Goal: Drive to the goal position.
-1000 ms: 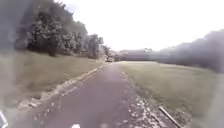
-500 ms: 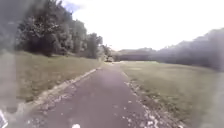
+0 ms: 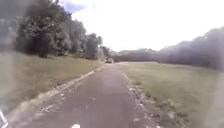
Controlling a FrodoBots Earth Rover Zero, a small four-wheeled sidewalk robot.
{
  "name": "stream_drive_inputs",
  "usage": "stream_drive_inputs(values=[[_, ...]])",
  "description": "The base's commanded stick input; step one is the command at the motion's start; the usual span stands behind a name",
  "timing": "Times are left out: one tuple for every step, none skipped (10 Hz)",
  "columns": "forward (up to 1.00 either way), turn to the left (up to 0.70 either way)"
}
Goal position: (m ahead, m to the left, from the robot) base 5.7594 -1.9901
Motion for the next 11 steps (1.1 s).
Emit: stream_drive_inputs(values=[[1.00, 0.00], [1.00, 0.00], [1.00, 0.00], [1.00, 0.00], [1.00, 0.00], [1.00, 0.00], [1.00, 0.00], [1.00, 0.00], [1.00, 0.00], [1.00, 0.00], [1.00, 0.00]])
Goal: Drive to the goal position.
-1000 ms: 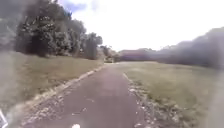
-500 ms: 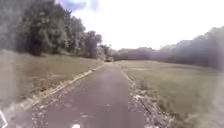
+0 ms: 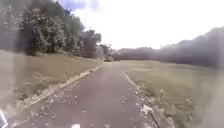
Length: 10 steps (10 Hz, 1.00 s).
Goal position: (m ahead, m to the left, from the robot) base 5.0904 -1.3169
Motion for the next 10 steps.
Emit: stream_drive_inputs(values=[[1.00, 0.00], [1.00, 0.00], [1.00, 0.00], [1.00, 0.00], [1.00, 0.00], [1.00, 0.00], [1.00, 0.00], [1.00, 0.00], [1.00, 0.00], [1.00, 0.00]])
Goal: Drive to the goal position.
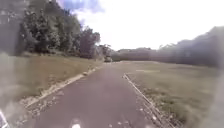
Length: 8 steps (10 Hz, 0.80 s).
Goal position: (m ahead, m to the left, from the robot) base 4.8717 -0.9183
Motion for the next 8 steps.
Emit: stream_drive_inputs(values=[[1.00, 0.00], [1.00, 0.00], [1.00, 0.00], [1.00, 0.00], [1.00, 0.00], [1.00, 0.00], [1.00, 0.00], [1.00, 0.00]])
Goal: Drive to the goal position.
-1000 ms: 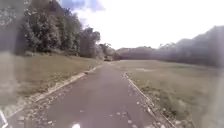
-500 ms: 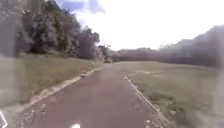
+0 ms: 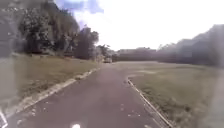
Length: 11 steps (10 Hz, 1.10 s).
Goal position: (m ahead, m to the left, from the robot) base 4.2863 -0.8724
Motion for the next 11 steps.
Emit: stream_drive_inputs(values=[[1.00, 0.18], [1.00, 0.32], [1.00, 0.29], [1.00, 0.14], [1.00, 0.00], [1.00, 0.00], [1.00, 0.00], [1.00, 0.00], [1.00, 0.00], [1.00, 0.00], [1.00, 0.00]])
